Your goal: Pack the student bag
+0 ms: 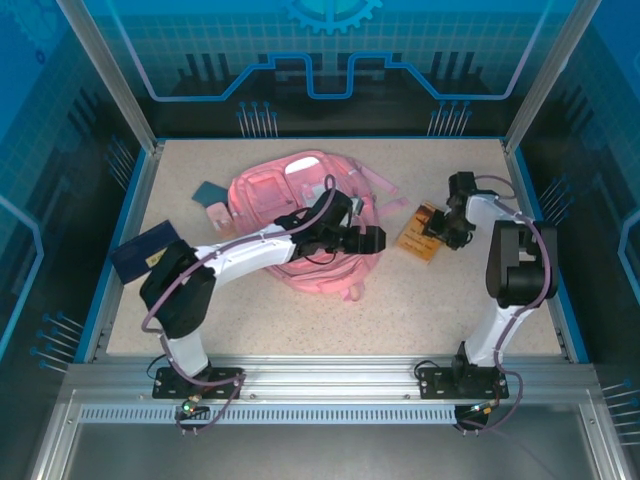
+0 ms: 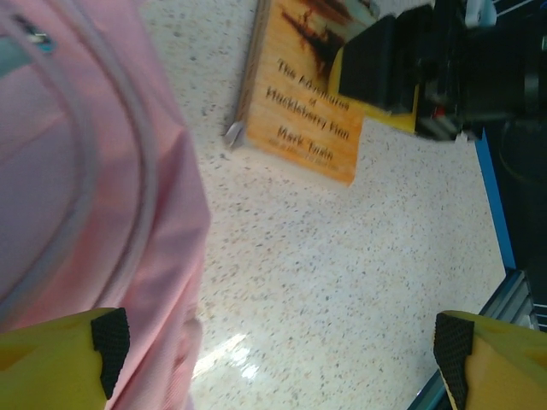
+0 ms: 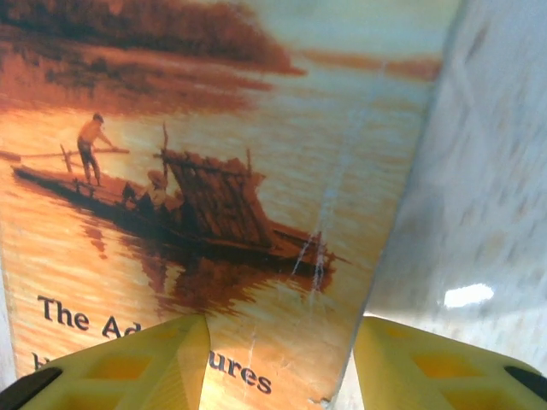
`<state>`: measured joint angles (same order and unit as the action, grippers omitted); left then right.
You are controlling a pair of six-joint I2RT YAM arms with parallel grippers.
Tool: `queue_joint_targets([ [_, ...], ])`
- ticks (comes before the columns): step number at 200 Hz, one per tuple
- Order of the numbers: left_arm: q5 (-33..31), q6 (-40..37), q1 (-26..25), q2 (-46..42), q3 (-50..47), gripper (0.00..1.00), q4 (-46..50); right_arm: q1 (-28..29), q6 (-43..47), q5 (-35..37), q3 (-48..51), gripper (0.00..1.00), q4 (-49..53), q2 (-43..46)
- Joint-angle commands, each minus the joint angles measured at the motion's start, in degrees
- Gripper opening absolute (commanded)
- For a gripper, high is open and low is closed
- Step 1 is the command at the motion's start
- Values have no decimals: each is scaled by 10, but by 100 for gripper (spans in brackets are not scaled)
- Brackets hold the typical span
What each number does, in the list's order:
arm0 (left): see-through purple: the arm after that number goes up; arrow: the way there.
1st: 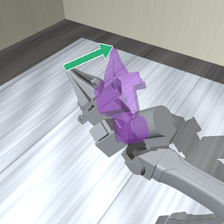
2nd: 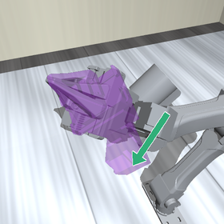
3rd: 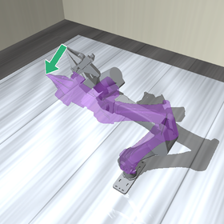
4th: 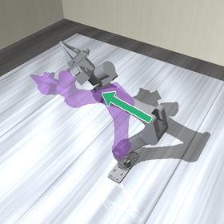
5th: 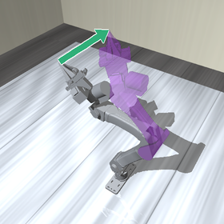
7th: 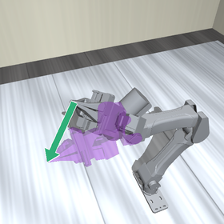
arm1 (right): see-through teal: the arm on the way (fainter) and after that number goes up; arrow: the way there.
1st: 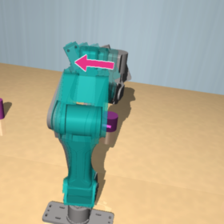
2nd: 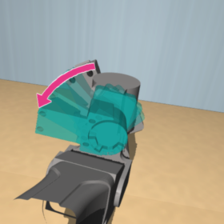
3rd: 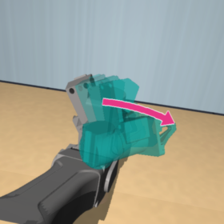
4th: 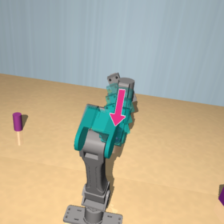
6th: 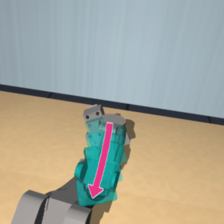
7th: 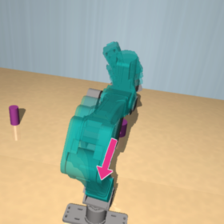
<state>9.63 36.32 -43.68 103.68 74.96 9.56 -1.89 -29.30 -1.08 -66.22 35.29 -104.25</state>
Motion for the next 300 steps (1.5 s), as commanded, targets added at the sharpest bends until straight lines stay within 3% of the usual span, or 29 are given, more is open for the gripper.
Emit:
queue_joint_targets([
  [1,22,-1,-11,40,50,91,25,41,-19,-24,82,48,67,28],
  [53,5,0,-21,98,107,83,53,131,-59,-34,192,46,91,129],
  [93,0,3,-34,124,115,73,63,113,-72,-26,221,46,99,206],
  [138,-23,-1,-57,148,130,52,96,64,-63,-69,214,46,86,234],
  [186,-42,-18,-80,163,147,49,118,56,-79,-83,215,49,65,254],
  [259,-59,-17,-83,216,166,47,153,56,-77,-92,225,43,45,220],
  [300,-56,-32,-89,247,187,40,184,71,-77,-101,219,43,41,197],
])
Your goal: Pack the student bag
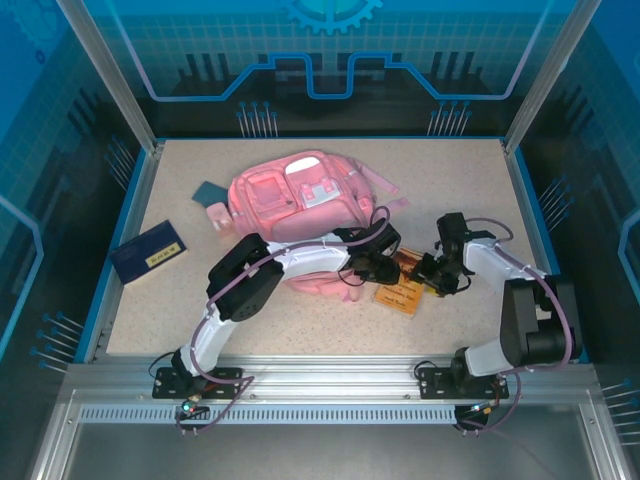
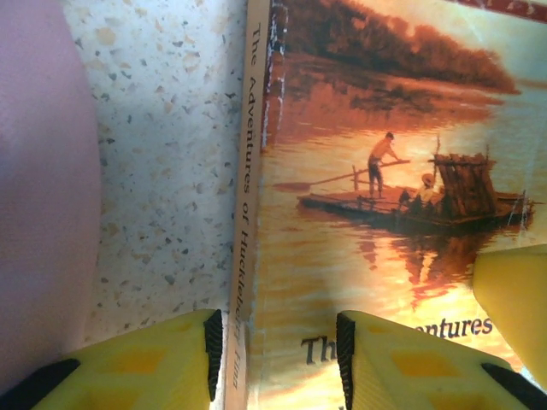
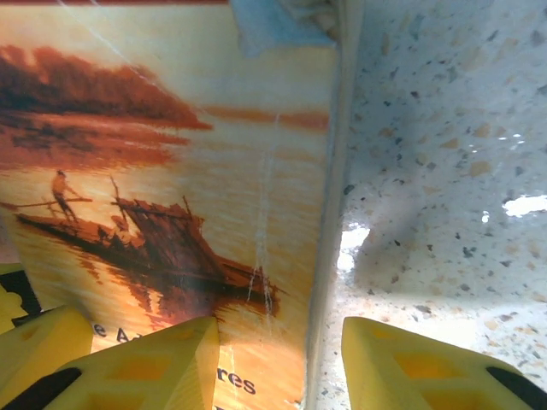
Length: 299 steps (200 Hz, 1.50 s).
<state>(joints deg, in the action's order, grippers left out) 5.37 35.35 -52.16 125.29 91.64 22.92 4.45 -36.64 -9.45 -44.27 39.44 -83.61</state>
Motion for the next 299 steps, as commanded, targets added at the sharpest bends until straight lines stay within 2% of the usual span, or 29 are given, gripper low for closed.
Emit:
queue_joint_targets([
  [1,-14,-23,-5,32,21,40,51,9,-4,-17,0,43,-1,-10],
  [39,-30,-32,-11,57,33,34,85,31,-8,-20,-22,39,18,0],
  [105,-38,-34,-13,79,30,29,99,44,-12,-22,-58,28,50,52],
  [170,-31,-34,-12,52,46,29,88,42,0,-5,-47,0,49,46],
  [204,-12,-43,1,-27,40,44,65,40,29,26,-54,0,52,100],
  [237,19,-28,33,-130,-10,70,4,39,71,15,-55,0,23,200],
  [264,74,5,74,-201,-84,84,-65,39,90,-66,-54,0,-24,262],
  [299,166,36,128,-282,-200,98,-182,42,102,-172,-58,0,-78,284],
])
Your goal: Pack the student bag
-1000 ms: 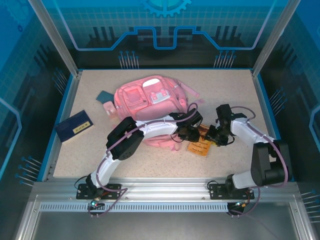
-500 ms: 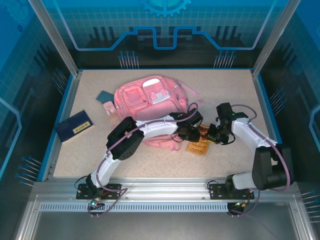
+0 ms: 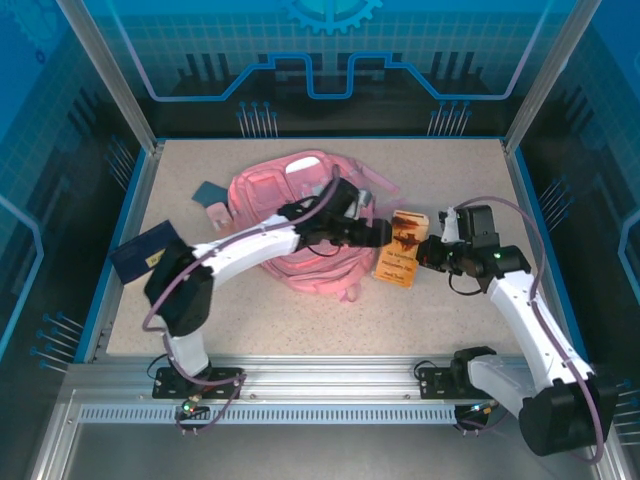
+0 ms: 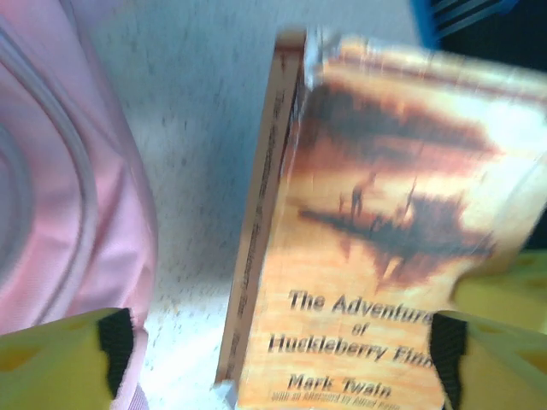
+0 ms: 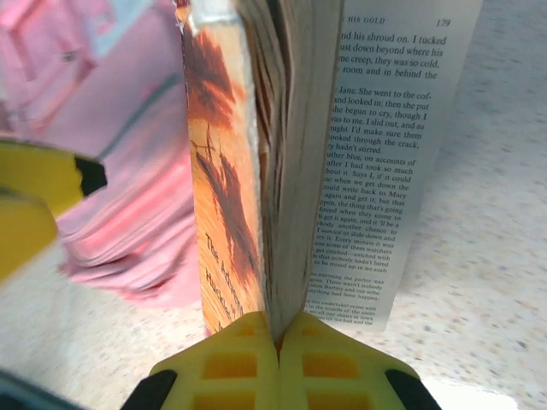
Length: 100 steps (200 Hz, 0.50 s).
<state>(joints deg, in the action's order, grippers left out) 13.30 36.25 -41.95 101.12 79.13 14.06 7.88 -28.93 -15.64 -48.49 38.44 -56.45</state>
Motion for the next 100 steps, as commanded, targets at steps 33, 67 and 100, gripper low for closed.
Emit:
queue_joint_targets([
  [33,166,36,66,-78,-141,99,-161,12,18,-212,-38,0,-123,-3],
  [67,234,95,89,-102,-198,98,-279,15,5,-269,-37,0,-160,-26],
  [100,274,153,100,-100,-224,91,-376,19,-2,-296,-30,0,-179,-38],
])
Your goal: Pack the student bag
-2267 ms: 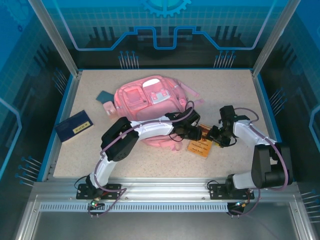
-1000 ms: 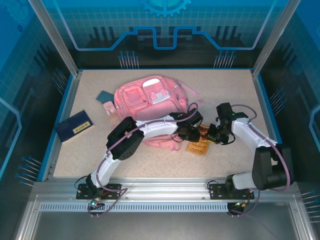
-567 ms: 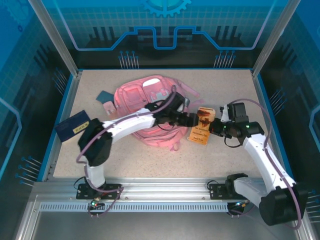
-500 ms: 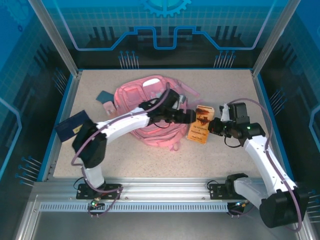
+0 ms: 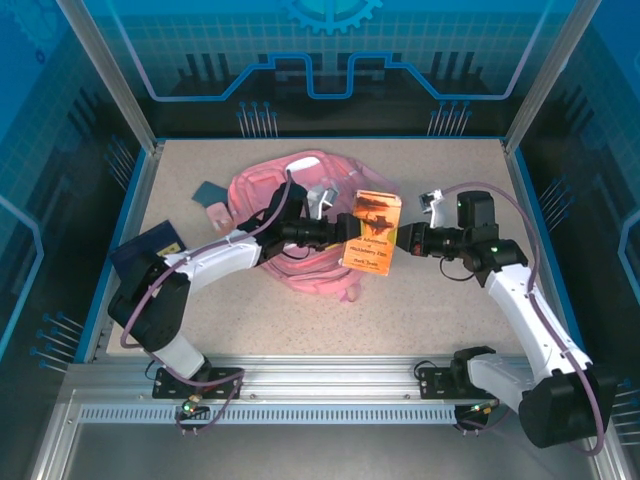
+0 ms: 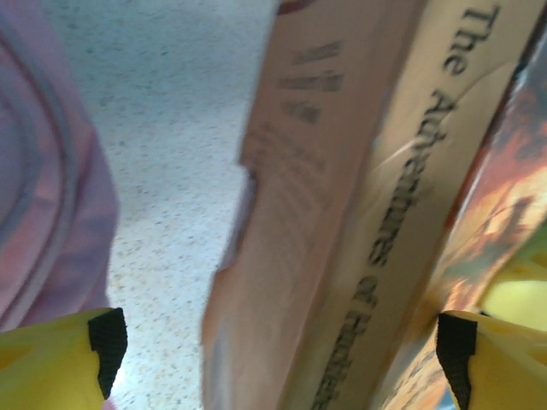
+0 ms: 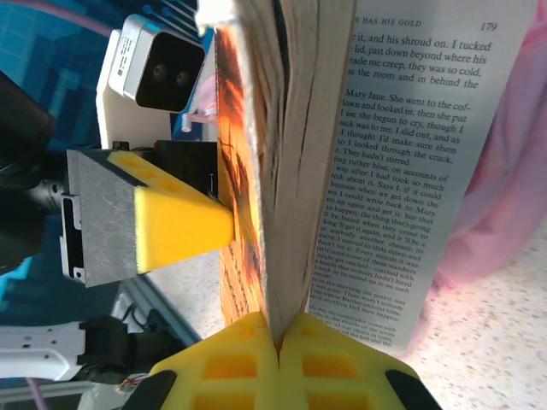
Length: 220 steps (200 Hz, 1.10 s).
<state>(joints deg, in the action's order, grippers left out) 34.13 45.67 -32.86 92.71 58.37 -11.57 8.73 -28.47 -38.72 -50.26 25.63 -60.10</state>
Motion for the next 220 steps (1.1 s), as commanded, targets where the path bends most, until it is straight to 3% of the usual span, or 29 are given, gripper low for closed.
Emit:
queue_joint_targets([
  [1,66,60,9,-15,-17,91,-123,10,-7,-65,-13,0,-51,-1],
  [50,80,86,18,-7,-29,67,-168,10,-9,-66,-9,0,-56,-8],
  [104,63,75,26,-29,-41,28,-158,10,-15,-41,-7,0,-45,-22],
  [120,46,71,30,-43,-49,24,-158,11,-26,-33,-7,19,-43,-25],
  [136,25,69,36,-59,-61,21,-166,13,-54,-27,-5,57,-66,-24],
  [152,-7,78,47,-69,-77,19,-186,29,-117,-20,36,78,-147,-23],
  [192,-95,100,80,-98,-96,18,-210,84,-230,60,62,98,-242,-29],
  [220,-176,105,85,-130,-97,18,-210,93,-367,80,102,100,-357,-48],
])
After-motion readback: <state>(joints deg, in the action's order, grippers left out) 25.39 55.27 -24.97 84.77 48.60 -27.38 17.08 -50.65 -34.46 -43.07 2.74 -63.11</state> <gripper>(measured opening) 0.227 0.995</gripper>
